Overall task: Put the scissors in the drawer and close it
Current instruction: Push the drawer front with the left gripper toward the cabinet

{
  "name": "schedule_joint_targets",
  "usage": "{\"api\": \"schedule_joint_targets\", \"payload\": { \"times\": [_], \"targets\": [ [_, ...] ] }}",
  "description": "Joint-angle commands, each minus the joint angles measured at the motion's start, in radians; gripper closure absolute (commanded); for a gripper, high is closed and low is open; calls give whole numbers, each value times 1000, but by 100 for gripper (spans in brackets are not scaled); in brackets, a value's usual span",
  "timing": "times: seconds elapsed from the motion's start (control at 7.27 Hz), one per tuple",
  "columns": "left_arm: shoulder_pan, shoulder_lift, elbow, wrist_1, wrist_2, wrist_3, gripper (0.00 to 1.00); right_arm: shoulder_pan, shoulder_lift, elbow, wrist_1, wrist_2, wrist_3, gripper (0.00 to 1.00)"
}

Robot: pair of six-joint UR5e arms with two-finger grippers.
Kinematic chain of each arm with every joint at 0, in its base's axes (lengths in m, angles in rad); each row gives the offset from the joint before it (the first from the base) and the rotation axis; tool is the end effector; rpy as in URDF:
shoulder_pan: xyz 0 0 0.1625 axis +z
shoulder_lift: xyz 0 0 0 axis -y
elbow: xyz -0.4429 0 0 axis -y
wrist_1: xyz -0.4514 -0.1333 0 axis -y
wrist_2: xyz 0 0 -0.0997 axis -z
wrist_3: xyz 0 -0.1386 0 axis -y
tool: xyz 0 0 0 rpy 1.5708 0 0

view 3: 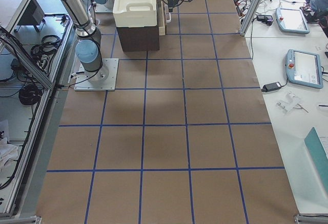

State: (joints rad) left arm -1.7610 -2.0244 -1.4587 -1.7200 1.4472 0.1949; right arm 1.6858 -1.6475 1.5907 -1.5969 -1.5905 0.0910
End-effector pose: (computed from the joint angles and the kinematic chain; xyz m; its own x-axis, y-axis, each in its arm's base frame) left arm -0.2692 -0.6025 0.2411 -0.9345 0.2958 0.1979 0.3544 0.8244 0.4413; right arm 0.1902 -0.5091 0.4999 -0.9997 -0.0227 0.0120 -0.0236 0.9962 -0.0843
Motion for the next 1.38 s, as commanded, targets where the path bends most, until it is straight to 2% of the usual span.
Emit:
{"api": "schedule_joint_targets", "payload": {
  "times": [0.0,0.55,1.24],
  "targets": [
    [0,21,-21,-24,5,-2,0,0,0,0,0,1,-1,0],
    [0,33,-75,-23,5,0,0,0,0,0,0,0,-2,0],
    [0,55,-95,-26,10,0,0,-1,0,0,0,-3,-2,0]
  ]
}}
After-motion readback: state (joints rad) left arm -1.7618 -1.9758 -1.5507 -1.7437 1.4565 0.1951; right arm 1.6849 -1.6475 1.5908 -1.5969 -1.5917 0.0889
